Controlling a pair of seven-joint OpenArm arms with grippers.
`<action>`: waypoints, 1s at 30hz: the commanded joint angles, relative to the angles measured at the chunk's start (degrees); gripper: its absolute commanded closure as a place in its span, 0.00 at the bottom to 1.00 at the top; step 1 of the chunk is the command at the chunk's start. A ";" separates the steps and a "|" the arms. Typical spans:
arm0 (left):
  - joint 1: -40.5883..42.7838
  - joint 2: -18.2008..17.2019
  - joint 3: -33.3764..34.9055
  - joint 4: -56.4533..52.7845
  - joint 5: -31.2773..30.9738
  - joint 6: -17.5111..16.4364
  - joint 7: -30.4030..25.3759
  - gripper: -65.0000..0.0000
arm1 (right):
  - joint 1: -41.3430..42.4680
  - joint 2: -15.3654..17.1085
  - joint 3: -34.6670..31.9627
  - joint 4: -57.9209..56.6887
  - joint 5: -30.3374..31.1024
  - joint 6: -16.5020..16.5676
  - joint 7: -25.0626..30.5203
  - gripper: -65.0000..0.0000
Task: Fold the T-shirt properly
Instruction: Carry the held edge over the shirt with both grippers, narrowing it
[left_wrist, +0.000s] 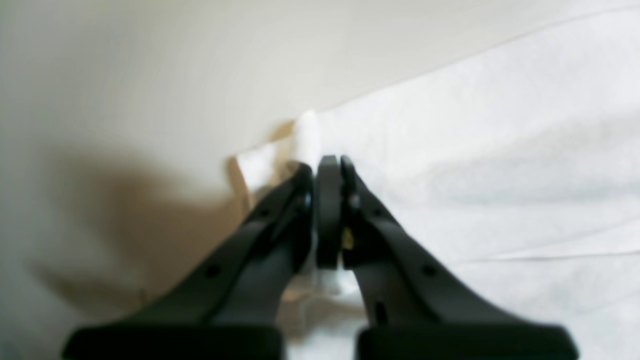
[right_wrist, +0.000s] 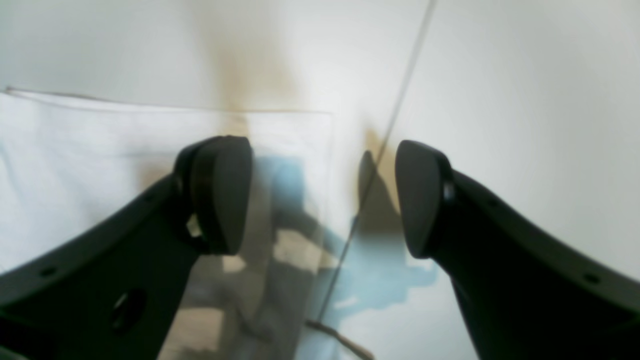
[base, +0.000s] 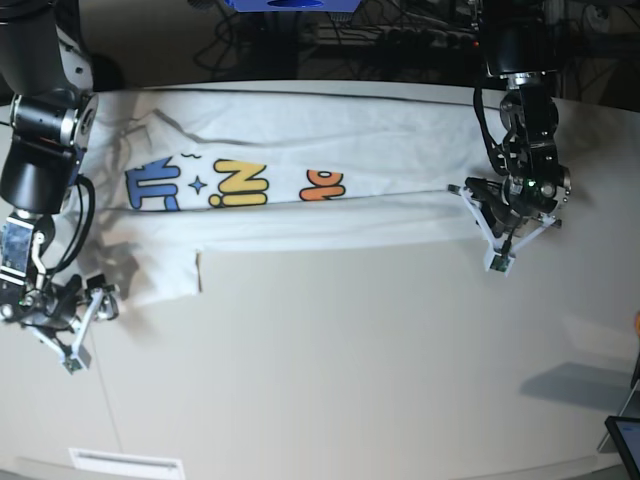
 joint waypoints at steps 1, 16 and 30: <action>-0.70 -0.55 -0.08 0.90 0.38 -0.21 0.22 1.00 | 2.40 1.43 0.20 -0.91 0.30 -0.32 1.67 0.33; -0.96 -0.55 0.00 0.90 0.38 -0.21 0.31 1.00 | 3.19 1.16 0.20 -10.93 0.30 -0.32 7.38 0.34; -1.05 -0.46 0.00 0.90 0.38 -0.21 0.31 1.00 | 3.19 1.07 0.29 -10.93 0.30 -0.32 5.98 0.99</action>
